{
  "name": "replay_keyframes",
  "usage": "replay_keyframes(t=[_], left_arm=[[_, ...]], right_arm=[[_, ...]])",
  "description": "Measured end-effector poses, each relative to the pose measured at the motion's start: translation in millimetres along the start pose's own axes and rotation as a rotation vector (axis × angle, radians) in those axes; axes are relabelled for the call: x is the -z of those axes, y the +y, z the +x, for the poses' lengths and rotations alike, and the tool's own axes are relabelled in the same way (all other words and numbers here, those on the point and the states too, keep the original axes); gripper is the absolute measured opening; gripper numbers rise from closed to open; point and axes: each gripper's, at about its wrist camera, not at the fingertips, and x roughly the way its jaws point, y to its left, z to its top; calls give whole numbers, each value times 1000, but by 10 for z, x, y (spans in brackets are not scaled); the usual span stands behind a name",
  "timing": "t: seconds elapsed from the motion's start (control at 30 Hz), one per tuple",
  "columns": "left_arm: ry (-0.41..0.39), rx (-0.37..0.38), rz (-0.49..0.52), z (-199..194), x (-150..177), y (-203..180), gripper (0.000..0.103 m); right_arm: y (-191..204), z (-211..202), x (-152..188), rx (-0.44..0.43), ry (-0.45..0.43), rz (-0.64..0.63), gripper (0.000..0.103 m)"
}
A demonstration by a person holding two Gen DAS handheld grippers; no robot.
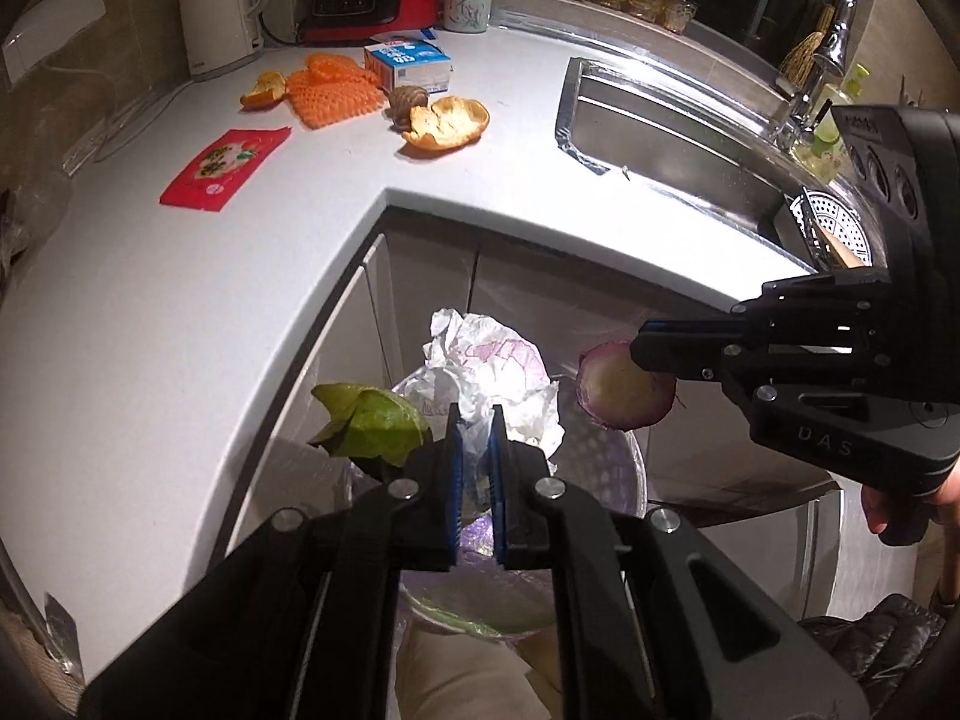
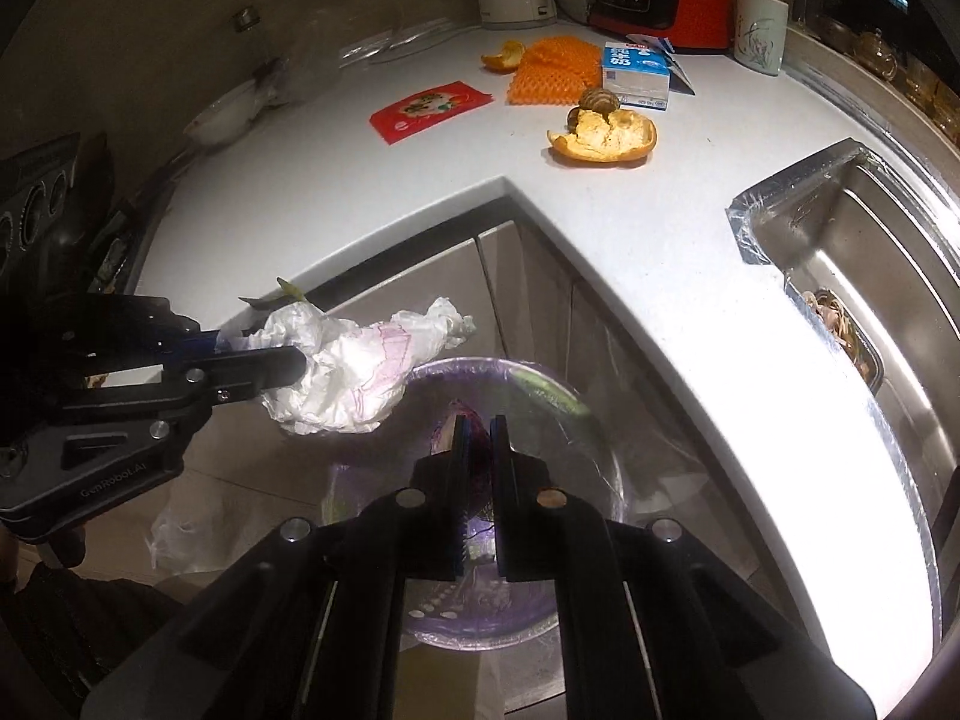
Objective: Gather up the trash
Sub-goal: 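Carry tissue and onion over the bin and open both grippers, then grasp the orange foam net with the left gripper while the right approaches the milk carton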
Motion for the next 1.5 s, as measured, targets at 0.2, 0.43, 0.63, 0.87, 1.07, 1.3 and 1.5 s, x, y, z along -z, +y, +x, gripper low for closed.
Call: replay_keyframes(t=[0.2,0.43,0.63,0.87,1.07,1.3,1.5], left_arm=[[88,-13,3,310,241,-58,8],[69,-53,-48,301,327,-13,60],[-1,-72,-91,29,136,171,66],[-64,-121,-111,-181,-46,413,71],[-74,-134,-141,-184,-164,616,74],[-105,-163,-192,-167,-443,935,80],[-162,-217,-255,-127,-890,1330,86]], right_arm=[[55,-38,73,10,8,-30,7],[74,-19,85,13,21,-43,7],[96,23,54,11,27,-50,7],[170,206,104,-1,69,-58,7],[220,340,113,34,96,-72,64],[192,338,-286,63,46,-54,69],[133,328,-932,141,-47,-51,81]])
